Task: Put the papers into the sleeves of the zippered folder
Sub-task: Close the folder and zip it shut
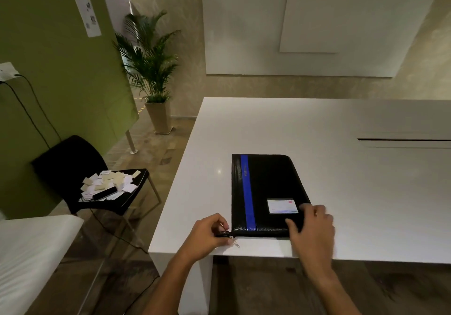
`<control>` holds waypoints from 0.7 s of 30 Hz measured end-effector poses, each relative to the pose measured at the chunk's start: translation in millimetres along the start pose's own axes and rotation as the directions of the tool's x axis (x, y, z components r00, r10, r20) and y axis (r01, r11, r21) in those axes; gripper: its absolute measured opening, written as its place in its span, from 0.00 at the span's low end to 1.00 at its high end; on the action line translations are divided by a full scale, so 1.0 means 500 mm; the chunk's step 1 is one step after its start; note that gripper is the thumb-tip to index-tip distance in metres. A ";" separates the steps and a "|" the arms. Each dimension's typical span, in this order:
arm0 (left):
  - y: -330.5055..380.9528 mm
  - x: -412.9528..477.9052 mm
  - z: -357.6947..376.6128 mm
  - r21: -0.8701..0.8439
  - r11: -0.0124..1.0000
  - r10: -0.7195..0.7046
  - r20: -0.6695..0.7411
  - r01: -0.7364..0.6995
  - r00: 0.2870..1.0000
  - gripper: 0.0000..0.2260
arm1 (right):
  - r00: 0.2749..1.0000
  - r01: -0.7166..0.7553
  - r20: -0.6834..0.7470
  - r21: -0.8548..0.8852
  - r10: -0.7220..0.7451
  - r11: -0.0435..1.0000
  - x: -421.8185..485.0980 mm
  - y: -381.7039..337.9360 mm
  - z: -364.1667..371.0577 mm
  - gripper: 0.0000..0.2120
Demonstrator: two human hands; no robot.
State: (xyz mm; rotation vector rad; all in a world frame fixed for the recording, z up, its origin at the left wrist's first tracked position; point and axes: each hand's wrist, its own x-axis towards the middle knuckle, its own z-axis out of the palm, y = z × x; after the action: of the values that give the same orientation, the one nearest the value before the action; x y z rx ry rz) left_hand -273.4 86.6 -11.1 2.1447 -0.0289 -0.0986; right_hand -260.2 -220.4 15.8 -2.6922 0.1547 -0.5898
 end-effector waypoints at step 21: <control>-0.008 -0.018 0.017 -0.147 0.989 -0.006 -0.219 -0.027 0.976 0.11 | 0.969 0.148 0.188 0.076 -0.160 0.986 -0.143 -0.184 0.087 0.05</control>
State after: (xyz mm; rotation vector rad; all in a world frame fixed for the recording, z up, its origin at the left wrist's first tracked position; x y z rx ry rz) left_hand -283.4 81.9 -18.5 1.9939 0.0931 0.1392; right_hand -304.1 -107.5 -12.5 -2.6984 -0.1239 -0.3659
